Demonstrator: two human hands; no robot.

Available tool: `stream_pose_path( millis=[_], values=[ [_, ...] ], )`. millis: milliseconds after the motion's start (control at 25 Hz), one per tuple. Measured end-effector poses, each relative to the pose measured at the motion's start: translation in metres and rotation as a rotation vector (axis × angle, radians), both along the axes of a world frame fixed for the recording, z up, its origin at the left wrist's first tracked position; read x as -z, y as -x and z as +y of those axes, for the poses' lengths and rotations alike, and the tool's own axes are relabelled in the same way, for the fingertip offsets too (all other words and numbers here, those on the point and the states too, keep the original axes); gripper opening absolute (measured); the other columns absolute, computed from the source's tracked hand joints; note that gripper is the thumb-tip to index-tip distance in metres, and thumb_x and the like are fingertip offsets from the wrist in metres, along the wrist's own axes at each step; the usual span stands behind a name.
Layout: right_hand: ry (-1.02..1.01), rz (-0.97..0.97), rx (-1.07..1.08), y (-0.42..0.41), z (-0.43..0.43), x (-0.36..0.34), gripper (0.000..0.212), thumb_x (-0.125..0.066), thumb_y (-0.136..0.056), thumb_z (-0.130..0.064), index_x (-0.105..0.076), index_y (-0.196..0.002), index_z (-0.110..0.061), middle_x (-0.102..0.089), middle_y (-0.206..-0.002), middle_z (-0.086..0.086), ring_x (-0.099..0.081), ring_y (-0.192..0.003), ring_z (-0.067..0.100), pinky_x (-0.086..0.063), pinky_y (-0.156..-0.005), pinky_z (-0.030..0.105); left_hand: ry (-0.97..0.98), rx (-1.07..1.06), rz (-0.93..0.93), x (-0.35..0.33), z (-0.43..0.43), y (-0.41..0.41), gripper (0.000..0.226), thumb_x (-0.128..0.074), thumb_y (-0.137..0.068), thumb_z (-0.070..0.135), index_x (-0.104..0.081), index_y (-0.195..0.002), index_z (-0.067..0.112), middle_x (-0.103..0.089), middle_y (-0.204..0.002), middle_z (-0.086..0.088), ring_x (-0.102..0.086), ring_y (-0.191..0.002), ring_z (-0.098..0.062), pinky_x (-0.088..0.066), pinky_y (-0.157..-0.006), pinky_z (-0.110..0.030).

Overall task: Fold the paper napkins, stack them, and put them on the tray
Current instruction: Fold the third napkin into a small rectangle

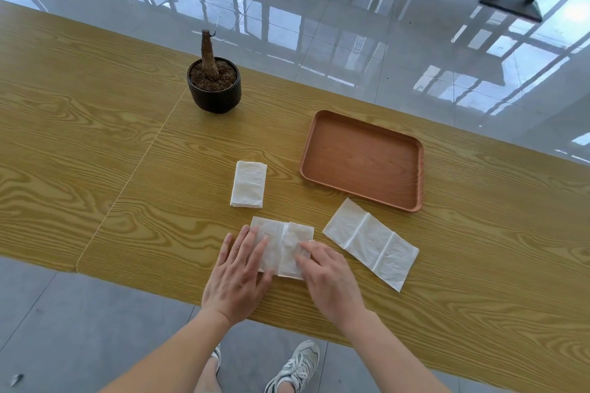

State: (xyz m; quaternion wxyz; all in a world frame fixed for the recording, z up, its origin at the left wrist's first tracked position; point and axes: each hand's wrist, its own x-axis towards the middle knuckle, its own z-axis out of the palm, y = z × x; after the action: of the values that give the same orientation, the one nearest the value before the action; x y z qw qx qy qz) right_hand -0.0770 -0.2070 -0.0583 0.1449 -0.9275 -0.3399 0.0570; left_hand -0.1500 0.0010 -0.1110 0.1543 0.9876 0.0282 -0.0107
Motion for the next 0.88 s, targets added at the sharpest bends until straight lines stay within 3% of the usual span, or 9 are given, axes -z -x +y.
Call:
stream_pose_path(
  millis=[120,280,400,520,720,880],
  values=[
    [0.043,-0.003,0.043,0.007,0.001,0.001,0.022,-0.066,-0.094,-0.016,-0.069,-0.116,-0.016,-0.062,-0.134,0.004,-0.056,-0.124,0.025,-0.050,-0.101,0.040,0.010,-0.007,-0.017,-0.001,-0.001,0.000,0.064,-0.036,-0.099,0.055,-0.039,-0.151,0.017,-0.033,-0.160,-0.011,-0.018,-0.153,-0.025,-0.020,-0.122,-0.052],
    [0.027,0.051,0.136,0.021,0.012,0.000,0.014,-0.068,-0.089,-0.027,-0.069,-0.102,-0.023,-0.060,-0.117,-0.004,-0.054,-0.104,0.020,-0.053,-0.086,0.037,0.017,-0.016,-0.024,-0.001,0.000,0.000,0.067,-0.038,-0.098,0.059,-0.044,-0.147,0.014,-0.035,-0.158,-0.014,-0.025,-0.151,-0.030,-0.025,-0.120,-0.054],
    [0.034,0.005,0.093,0.006,0.008,0.000,0.028,-0.067,-0.091,-0.014,-0.070,-0.118,-0.022,-0.062,-0.134,-0.001,-0.054,-0.124,0.024,-0.052,-0.099,0.043,0.015,-0.029,-0.029,0.000,0.000,0.001,0.069,-0.039,-0.097,0.062,-0.043,-0.146,0.015,-0.035,-0.157,-0.013,-0.025,-0.151,-0.029,-0.024,-0.121,-0.053],
    [0.107,0.029,0.004,-0.010,-0.004,-0.004,0.033,-0.062,-0.096,-0.018,-0.065,-0.129,-0.023,-0.053,-0.148,0.003,-0.047,-0.137,0.026,-0.044,-0.110,0.043,0.015,-0.031,-0.039,0.001,0.000,0.001,0.069,-0.039,-0.096,0.062,-0.042,-0.146,0.015,-0.036,-0.157,-0.013,-0.025,-0.150,-0.029,-0.023,-0.121,-0.052],
    [0.098,0.066,0.068,0.024,-0.005,0.000,0.030,-0.067,-0.089,-0.033,-0.068,-0.118,-0.025,-0.059,-0.131,0.002,-0.057,-0.108,0.024,-0.055,-0.087,0.039,0.017,-0.041,-0.040,0.002,-0.001,0.000,0.068,-0.044,-0.094,0.059,-0.044,-0.144,0.013,-0.038,-0.155,-0.014,-0.027,-0.149,-0.030,-0.022,-0.121,-0.051],
    [0.062,0.074,0.166,0.024,-0.004,-0.003,0.025,-0.070,-0.086,-0.022,-0.068,-0.111,-0.024,-0.060,-0.115,-0.002,-0.056,-0.094,0.021,-0.054,-0.078,0.034,0.021,-0.042,-0.042,0.003,-0.001,0.000,0.067,-0.048,-0.092,0.055,-0.045,-0.144,0.013,-0.038,-0.155,-0.013,-0.026,-0.150,-0.029,-0.021,-0.121,-0.052]
  ],
)
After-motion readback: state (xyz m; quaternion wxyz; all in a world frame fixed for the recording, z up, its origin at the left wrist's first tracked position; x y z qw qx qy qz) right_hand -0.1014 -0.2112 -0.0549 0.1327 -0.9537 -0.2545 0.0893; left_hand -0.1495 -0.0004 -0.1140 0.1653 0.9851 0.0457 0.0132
